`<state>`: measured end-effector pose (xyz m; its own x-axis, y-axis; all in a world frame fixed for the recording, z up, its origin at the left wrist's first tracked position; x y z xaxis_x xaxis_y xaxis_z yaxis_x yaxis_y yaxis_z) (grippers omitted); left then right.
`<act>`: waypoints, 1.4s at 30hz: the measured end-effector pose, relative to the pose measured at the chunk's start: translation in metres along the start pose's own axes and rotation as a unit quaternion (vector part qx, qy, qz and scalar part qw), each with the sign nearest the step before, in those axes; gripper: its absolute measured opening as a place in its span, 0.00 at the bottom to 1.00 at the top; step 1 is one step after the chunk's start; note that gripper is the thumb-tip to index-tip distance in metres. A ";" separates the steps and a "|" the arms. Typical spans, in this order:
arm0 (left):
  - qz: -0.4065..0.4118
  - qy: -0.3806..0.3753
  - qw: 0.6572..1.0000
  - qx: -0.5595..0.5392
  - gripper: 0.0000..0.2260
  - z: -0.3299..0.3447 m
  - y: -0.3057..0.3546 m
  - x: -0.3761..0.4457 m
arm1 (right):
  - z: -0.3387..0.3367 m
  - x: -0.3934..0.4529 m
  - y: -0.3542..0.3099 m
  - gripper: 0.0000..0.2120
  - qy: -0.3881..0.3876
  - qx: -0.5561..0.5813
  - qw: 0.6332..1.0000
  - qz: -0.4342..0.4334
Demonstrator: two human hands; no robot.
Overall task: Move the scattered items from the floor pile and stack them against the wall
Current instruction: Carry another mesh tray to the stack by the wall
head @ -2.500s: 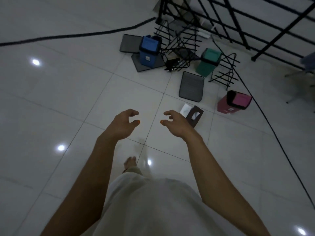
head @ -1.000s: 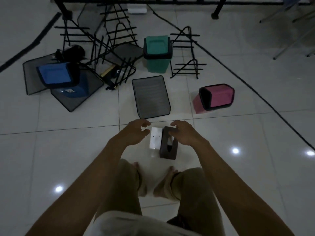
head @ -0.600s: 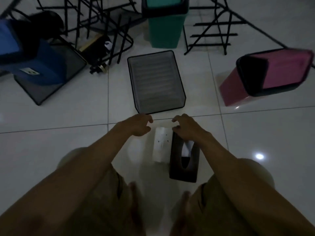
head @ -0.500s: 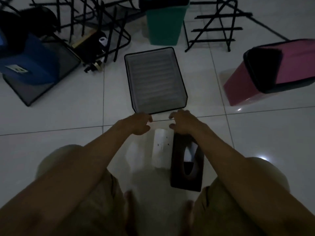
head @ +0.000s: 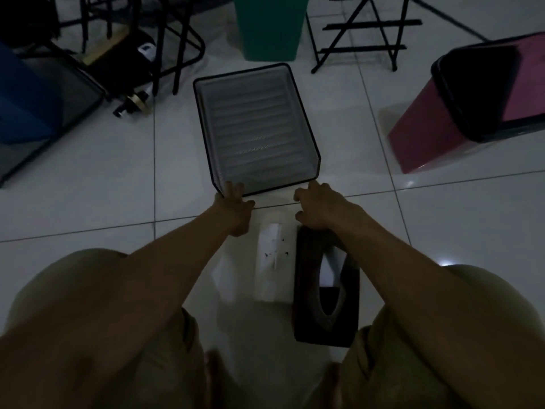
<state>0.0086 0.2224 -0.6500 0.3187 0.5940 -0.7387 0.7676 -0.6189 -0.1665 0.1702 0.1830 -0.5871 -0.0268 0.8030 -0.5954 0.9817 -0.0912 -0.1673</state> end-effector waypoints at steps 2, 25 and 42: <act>-0.008 0.000 1.000 0.006 0.34 0.001 0.002 0.004 | -0.003 0.000 -0.003 0.23 0.002 -0.001 1.000 0.000; -0.082 0.233 0.969 0.005 0.39 -0.040 -0.027 -0.037 | -0.023 0.018 -0.030 0.38 0.054 -0.026 0.998 0.014; -0.059 0.553 0.826 -0.094 0.09 -0.079 -0.044 -0.101 | -0.075 0.004 -0.042 0.17 0.453 -0.069 0.889 -0.016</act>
<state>-0.0135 0.2306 -0.5165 0.4691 0.8148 0.3407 0.8691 -0.4945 -0.0139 0.1432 0.2342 -0.5232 0.0458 0.9542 0.2958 0.9987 -0.0365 -0.0369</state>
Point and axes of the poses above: each hand's wrist, its own x-axis towards the middle knuckle, its own z-axis out of the palm, y = z × x, the point moved 8 cm from there along x, towards the middle knuckle, and after that the axes turned 5 degrees about y, right-handed, at the moved point
